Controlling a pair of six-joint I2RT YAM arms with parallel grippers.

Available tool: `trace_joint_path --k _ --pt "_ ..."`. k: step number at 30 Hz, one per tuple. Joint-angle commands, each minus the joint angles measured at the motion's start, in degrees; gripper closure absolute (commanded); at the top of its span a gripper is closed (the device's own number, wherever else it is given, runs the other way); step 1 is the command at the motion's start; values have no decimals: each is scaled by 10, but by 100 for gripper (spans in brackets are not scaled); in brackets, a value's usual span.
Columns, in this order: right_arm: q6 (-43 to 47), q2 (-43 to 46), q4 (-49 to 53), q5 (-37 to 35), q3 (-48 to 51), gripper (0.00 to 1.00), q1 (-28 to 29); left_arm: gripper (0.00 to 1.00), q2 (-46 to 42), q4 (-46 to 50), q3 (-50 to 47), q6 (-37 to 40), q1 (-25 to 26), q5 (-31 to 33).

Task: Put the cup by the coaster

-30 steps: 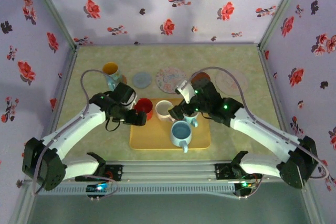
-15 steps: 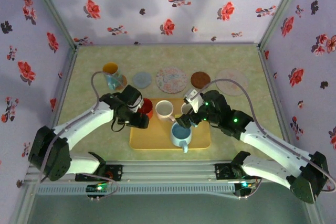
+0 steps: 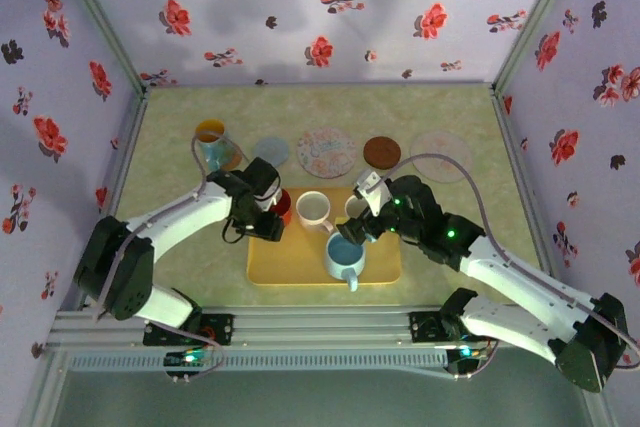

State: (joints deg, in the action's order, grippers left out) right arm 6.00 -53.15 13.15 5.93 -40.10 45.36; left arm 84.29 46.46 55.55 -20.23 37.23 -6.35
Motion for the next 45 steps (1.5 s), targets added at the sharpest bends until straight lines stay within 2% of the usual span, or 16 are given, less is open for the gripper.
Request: trace_joint_path --k 1,7,10,14,17,26,38,42,45 --pt "3 4 -26 -6 9 1 -4 56 10 -2 17 13 5 5" --pt "2 -1 -38 -10 11 1 -3 64 15 -7 17 11 7 12" --pt "4 -3 -32 -7 9 1 -3 65 18 -12 17 12 7 17" --pt "8 -2 -25 -11 9 1 -4 52 28 -16 20 12 8 17" --pt "3 -2 -27 -16 9 1 -4 50 33 -18 24 8 12 18" --pt "7 -4 -26 -11 8 0 -3 64 32 -28 22 1 13 34" --pt "3 5 -24 2 15 0 -4 88 17 -51 -10 -38 19 68" --pt "17 5 -11 7 8 0 -3 100 6 -50 -11 -39 21 78" --pt "14 7 -18 13 8 1 -4 100 -3 -53 -12 -34 21 79"
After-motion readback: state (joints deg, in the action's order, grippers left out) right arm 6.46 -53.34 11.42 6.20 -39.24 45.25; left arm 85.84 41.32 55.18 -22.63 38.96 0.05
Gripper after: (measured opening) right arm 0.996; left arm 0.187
